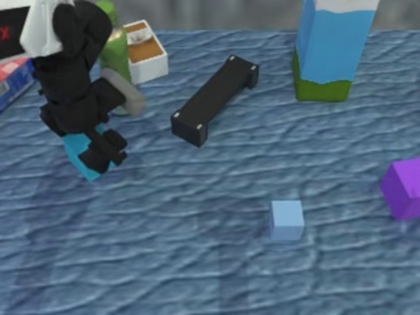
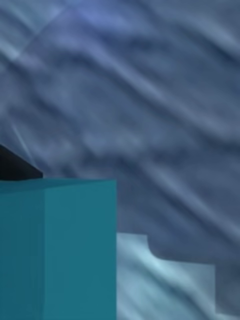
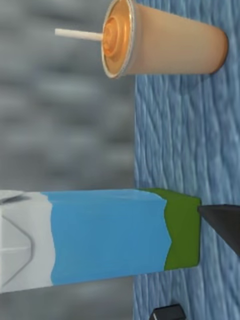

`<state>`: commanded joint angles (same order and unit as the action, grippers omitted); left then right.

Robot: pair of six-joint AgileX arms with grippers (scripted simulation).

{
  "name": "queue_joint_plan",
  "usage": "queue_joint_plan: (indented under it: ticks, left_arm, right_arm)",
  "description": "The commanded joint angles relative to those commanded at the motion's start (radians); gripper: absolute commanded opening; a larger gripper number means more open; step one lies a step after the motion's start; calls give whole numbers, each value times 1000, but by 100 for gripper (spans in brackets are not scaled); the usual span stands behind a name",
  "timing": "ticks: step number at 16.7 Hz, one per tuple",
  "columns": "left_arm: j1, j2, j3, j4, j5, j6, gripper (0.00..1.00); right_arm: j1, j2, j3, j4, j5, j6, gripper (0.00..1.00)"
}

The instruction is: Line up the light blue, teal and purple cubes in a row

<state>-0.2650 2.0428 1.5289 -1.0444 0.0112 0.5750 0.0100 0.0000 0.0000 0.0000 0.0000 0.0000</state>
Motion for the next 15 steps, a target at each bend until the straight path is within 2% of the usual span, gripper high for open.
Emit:
queue_joint_plan:
  ticks: [5, 7, 10, 15]
  left_arm:
    - [-7, 1, 3, -3, 0, 3, 0]
    - [-43, 15, 28, -17, 0, 20, 0]
    - [-157, 51, 100, -55, 1, 66, 0]
    - [-404, 121, 247, -134, 3, 168, 0]
  right_arm:
    - [0, 0, 0, 0, 0, 0, 100]
    - [0, 0, 0, 0, 0, 0, 100]
    - [0, 0, 0, 0, 0, 0, 100]
    - [0, 0, 0, 0, 0, 0, 100]
